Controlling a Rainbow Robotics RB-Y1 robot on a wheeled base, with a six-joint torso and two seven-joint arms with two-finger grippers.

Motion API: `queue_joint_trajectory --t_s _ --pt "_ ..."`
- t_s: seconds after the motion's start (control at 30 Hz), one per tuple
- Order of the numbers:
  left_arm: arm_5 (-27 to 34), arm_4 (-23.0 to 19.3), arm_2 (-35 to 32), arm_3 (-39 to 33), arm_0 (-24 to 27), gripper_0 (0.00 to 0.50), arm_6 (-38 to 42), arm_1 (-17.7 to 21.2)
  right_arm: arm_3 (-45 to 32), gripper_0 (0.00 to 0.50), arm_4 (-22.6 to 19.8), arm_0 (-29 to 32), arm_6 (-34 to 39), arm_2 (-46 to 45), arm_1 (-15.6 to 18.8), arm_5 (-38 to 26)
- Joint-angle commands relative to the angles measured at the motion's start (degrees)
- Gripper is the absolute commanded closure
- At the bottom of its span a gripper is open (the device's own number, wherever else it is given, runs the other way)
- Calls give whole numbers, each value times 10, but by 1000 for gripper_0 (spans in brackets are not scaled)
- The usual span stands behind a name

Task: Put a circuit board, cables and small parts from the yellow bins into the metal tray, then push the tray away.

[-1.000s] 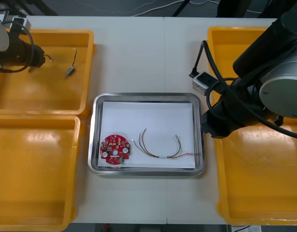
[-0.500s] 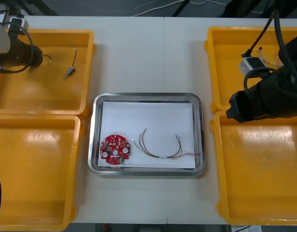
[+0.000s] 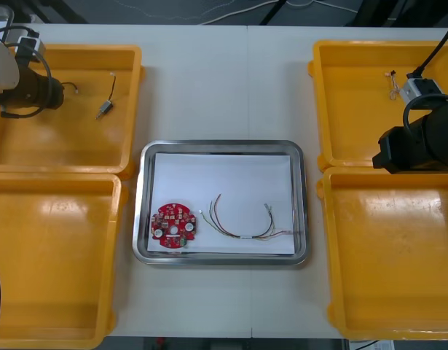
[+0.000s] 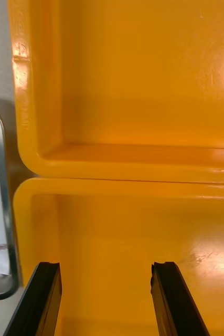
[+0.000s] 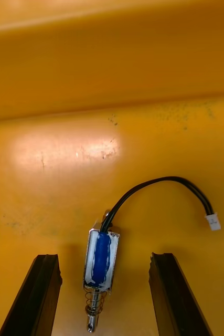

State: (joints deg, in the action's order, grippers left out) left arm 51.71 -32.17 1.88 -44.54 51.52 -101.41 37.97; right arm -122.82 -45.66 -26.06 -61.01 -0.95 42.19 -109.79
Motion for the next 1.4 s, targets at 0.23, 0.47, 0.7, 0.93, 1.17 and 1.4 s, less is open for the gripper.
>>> queue_joint_trajectory --t_s 0.23,0.47,0.7,0.93,1.17,1.4 --pt "-8 4 13 9 30 146 -54 -8 87 0 13 -41 -73 -27 22 49" --pt "-6 -1 14 10 31 500 -52 -8 144 0 43 -63 -75 -17 21 121" --pt "26 -4 8 -1 29 500 -53 -9 184 0 82 -75 -75 -5 21 186" --pt "113 -9 -17 -43 29 500 -52 -2 246 0 112 -101 -75 10 21 252" --pt "210 -1 -45 -94 29 500 -44 5 314 0 145 -131 -75 29 21 298" --pt "283 4 -57 -176 -1 500 -26 17 371 0 163 -163 -67 34 13 330"
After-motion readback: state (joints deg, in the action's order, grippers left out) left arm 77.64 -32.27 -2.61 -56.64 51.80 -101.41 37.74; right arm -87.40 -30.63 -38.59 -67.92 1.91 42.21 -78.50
